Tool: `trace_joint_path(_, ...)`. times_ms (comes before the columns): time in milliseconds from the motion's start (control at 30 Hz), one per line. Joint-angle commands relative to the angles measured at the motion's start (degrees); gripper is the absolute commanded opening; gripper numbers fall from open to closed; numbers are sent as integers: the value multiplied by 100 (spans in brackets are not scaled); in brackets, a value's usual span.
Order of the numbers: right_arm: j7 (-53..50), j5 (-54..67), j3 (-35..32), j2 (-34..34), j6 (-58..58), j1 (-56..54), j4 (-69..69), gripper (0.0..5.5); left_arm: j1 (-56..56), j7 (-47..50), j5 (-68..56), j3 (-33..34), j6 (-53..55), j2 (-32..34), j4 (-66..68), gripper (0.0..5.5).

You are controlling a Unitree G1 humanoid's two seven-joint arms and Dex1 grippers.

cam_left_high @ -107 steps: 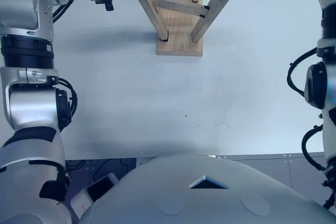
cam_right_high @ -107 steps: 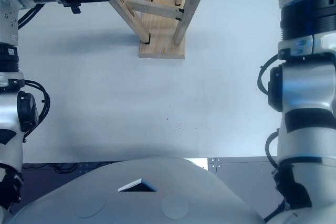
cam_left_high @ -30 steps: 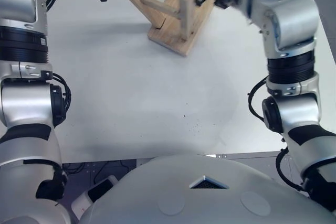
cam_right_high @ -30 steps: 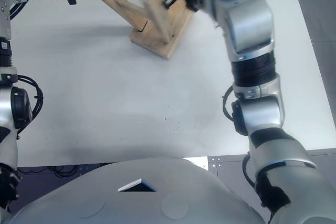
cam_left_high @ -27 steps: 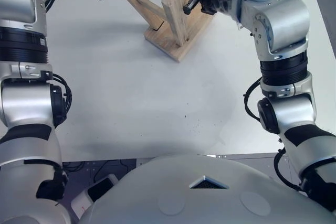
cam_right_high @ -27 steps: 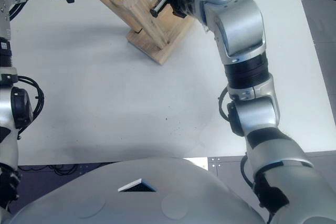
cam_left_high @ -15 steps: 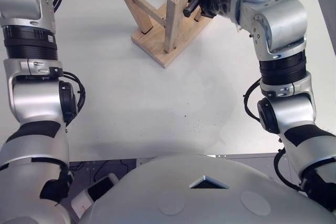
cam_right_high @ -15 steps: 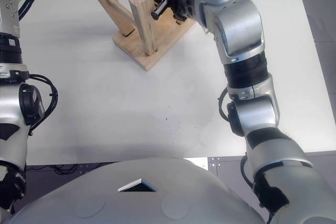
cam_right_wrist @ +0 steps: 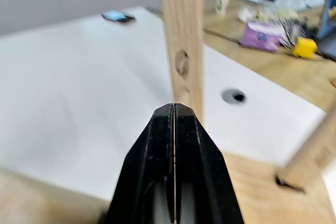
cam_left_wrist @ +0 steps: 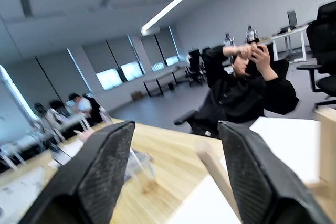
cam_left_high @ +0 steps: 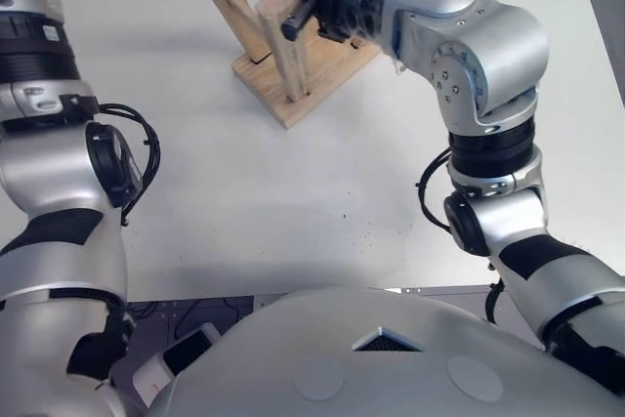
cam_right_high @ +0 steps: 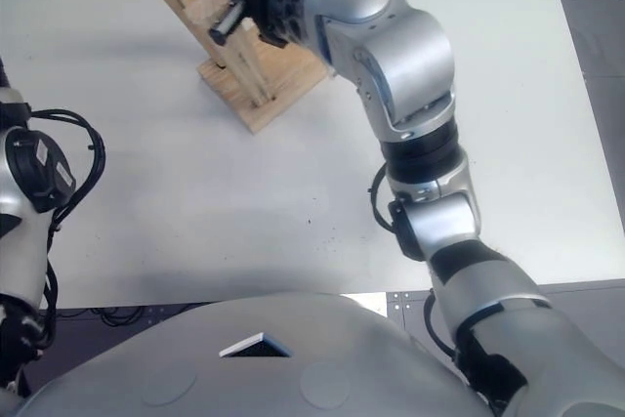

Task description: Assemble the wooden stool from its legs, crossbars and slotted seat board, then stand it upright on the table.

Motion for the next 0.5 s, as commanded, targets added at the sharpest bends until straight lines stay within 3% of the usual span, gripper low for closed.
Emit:
trace_joint_path(33,-536,116,-1212,-132,-478,-778,-25,0,2023,-456,-1130,378,1659,607,-2610,291)
trace_joint_path(133,-782,954,-3034,-789,-500,-2163,637,0,3698,-702,-1771,696,2891,1206,-4058,291)
trace_joint_path(167,-732,902,-3212,-1201,-623,-2439,958,0,4149,-662,-1943,773,3180,1268,-4426,291)
trace_joint_path(233,-531,665,-3139,-1780,-927,-2572,1451,0,4774,-568,-2209,763,3540,1245,-4996,291)
trace_joint_path(300,-503,316,-2968,-2121,-1459,-2549,2281,0,5097,-141,-2067,284,3726,1029,-5370,291)
trace_joint_path(500,-517,170,-2811,-2159,-2095,-2566,3335,0,4742,1067,-892,-1184,3179,51,-4412,291)
